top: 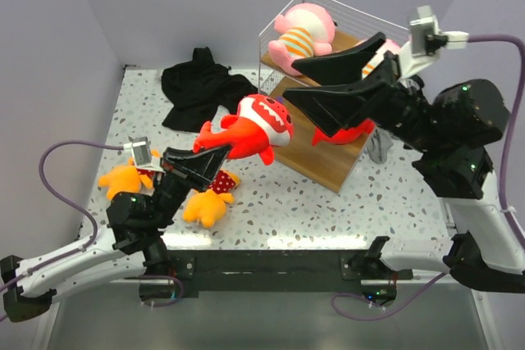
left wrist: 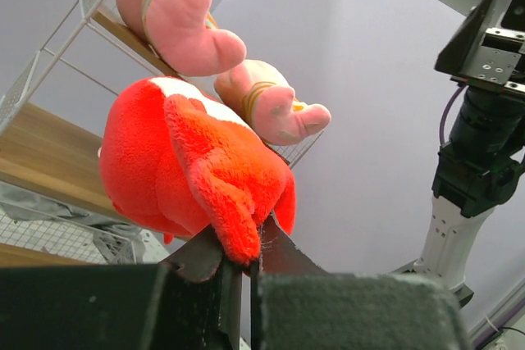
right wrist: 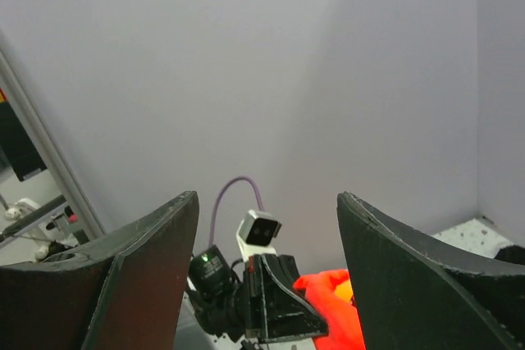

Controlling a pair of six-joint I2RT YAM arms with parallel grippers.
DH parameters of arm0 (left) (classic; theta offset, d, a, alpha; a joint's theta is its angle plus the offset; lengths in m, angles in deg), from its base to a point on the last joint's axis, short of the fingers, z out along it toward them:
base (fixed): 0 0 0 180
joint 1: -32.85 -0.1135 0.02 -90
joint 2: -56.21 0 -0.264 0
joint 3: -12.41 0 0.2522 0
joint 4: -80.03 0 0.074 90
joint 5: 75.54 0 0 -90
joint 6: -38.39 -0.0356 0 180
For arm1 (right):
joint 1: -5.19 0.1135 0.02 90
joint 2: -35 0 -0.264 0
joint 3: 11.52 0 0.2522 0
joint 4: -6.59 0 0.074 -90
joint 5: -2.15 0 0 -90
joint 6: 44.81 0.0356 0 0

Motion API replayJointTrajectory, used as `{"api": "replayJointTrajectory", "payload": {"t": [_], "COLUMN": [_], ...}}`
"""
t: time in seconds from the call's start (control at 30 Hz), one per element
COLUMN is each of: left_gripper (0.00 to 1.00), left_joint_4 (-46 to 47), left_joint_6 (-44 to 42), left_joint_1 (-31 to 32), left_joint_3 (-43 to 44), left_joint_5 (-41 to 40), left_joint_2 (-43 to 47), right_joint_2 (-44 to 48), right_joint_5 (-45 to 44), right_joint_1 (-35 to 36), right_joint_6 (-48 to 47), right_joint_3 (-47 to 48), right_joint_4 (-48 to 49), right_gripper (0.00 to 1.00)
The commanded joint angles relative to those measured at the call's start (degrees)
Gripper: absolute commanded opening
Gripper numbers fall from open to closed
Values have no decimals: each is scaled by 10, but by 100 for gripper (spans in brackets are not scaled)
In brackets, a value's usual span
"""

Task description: Place and organize the stuffed toys onto the shelf

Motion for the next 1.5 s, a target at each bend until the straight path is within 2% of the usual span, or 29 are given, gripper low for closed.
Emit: {"api": "replayJointTrajectory", "payload": {"t": [0.0,0.17,0.27,0.3,0.4,0.87,1.03,1.37,1.47], "left_gripper": [0,0,0,0,0,0,0,0,11], "left_joint_4": [115,150,186,193,231,365,448,490,492], "left_joint_6": [-20,-1,51,67,102,136,157,158,157], "left_joint_1": [-6,-36,-92,-129,-172,-189,-205,-217,-217], "left_joint_3": [-19,-24,-33,-33,-40,-37,-31,19,25], "left_joint_5": [-5,13,64,100,139,184,193,183,184], "left_joint_2": [-19,-50,-77,-86,-120,-265,-341,-448,-479], "right_joint_2": [17,36,55,59,68,79,86,99,108], "right_joint_5": [-18,-22,-29,-29,-29,-30,-31,-37,-41], "right_joint_1": [3,4,4,3,4,3,4,4,3], "right_joint_6": [-17,-13,-3,0,4,-2,-3,-16,-21], "right_joint_3": [-11,-32,-71,-77,-92,-109,-114,-124,-128], "right_joint_4": [31,36,60,72,87,87,89,76,75], "right_gripper": [73,73,73,73,72,72,72,72,73]}}
